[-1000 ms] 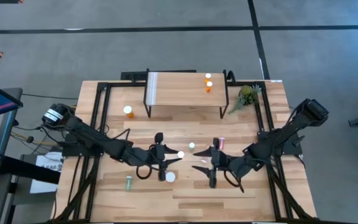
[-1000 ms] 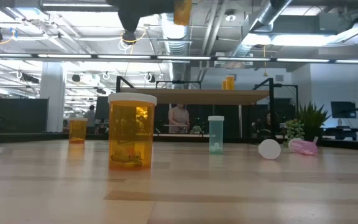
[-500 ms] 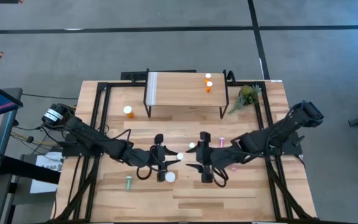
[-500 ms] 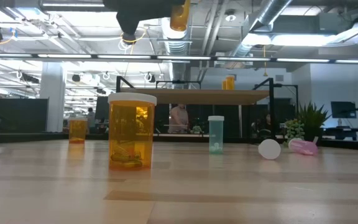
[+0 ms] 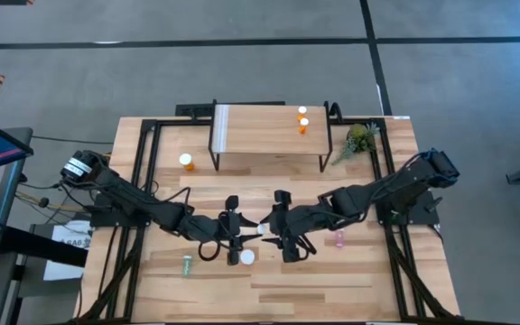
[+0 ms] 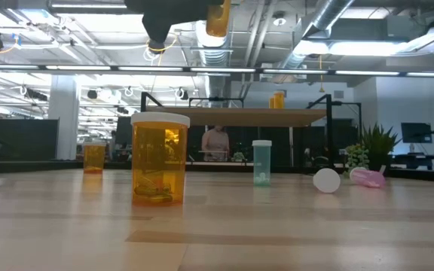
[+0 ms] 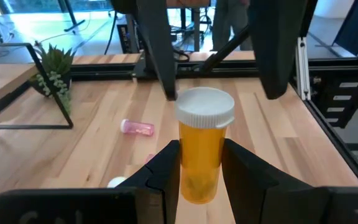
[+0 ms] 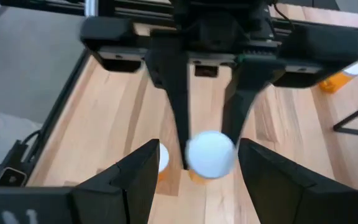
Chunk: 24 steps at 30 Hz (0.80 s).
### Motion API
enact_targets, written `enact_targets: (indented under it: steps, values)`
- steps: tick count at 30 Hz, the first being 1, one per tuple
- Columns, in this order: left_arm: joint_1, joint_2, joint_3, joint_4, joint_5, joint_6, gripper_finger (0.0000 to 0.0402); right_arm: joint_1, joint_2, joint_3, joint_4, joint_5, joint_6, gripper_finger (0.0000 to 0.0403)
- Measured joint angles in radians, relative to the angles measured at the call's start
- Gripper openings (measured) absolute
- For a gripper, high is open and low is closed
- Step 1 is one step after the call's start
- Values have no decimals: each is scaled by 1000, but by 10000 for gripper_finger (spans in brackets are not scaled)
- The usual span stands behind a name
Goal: Pick and place medicine bottles onto shelf by color
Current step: Put the small orange pill bottle on the shelf aligned with the small orange pill bottles
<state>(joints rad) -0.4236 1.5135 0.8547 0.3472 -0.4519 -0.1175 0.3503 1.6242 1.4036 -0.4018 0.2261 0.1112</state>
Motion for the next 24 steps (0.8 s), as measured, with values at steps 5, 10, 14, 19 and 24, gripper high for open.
enact_targets:
  steps: [5,10,14,19,24]
  values:
    - [-1,-1,0,4,2,0,91,-1,0,0,-3,1,0,244]
    - [-1,-1,0,4,2,0,91,-4,-1,0,-3,3,1,244]
    - [0,-1,0,4,2,0,91,-9,0,0,-2,7,5,244]
    - [0,-1,0,4,1,0,91,-12,0,0,-3,7,12,244]
    - [0,-1,0,7,1,-1,91,-13,0,0,-9,7,12,242]
